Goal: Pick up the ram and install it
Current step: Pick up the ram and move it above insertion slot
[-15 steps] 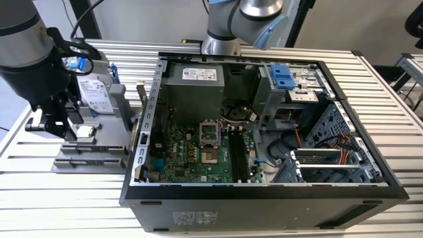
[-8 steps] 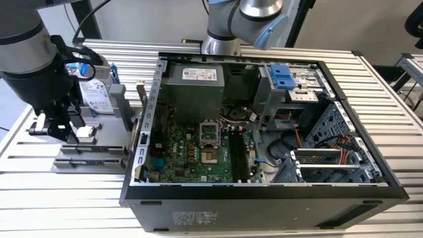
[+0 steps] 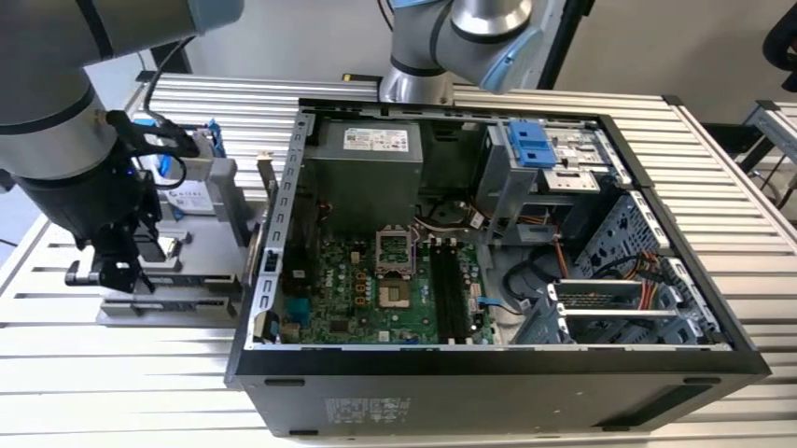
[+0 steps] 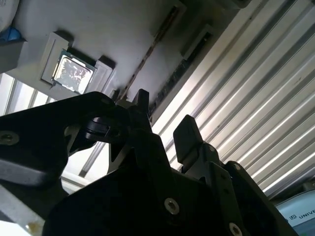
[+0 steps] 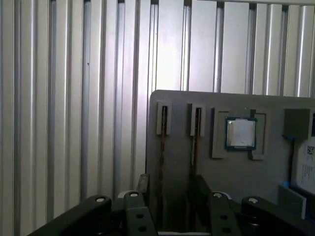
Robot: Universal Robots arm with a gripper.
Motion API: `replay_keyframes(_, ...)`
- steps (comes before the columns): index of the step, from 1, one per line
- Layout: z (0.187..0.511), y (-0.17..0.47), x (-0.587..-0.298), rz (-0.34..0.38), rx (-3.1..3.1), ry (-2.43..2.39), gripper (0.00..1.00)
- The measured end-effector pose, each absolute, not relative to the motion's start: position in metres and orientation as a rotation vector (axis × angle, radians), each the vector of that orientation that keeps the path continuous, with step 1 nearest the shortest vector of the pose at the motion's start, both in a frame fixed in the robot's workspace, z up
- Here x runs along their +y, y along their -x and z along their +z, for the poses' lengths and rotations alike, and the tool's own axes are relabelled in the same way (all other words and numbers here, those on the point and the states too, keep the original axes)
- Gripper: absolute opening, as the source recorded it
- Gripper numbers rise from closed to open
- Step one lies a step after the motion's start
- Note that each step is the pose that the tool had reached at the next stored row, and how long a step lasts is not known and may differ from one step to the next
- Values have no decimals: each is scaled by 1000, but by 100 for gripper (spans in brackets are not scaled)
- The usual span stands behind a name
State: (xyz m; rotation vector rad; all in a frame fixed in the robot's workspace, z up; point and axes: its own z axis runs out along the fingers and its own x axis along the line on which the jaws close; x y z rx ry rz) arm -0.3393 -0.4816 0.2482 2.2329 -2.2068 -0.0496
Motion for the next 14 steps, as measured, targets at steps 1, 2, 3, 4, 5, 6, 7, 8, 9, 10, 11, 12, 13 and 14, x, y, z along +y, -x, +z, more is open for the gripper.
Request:
replay_keyframes(1, 247, 339, -482, -50, -2214, -2225, 100)
replay_keyframes(2, 246, 339, -482, -51, -2222, -2217, 100)
replay_keyframes(3, 244, 339, -482, -51, -2228, -2210, 100)
replay_keyframes(4, 243, 339, -482, -51, -2231, -2207, 100)
replay_keyframes(5, 242, 339, -482, -51, -2231, -2207, 100)
replay_keyframes(6, 240, 339, -482, -51, -2232, -2207, 100)
replay_keyframes(7, 239, 339, -482, -51, -2232, -2207, 100)
replay_keyframes(8, 237, 339, -482, -51, -2232, -2207, 100)
replay_keyframes(9, 236, 339, -482, -51, -2232, -2207, 100)
replay_keyframes(10, 234, 339, -482, -51, -2232, -2207, 100)
replay_keyframes(11, 233, 339, -482, -51, -2232, -2207, 100)
replay_keyframes(12, 231, 339, -482, -51, -2232, -2207, 100)
replay_keyframes(13, 230, 339, -482, -51, -2232, -2207, 100)
replay_keyframes(14, 228, 339, -482, -51, -2232, -2206, 100)
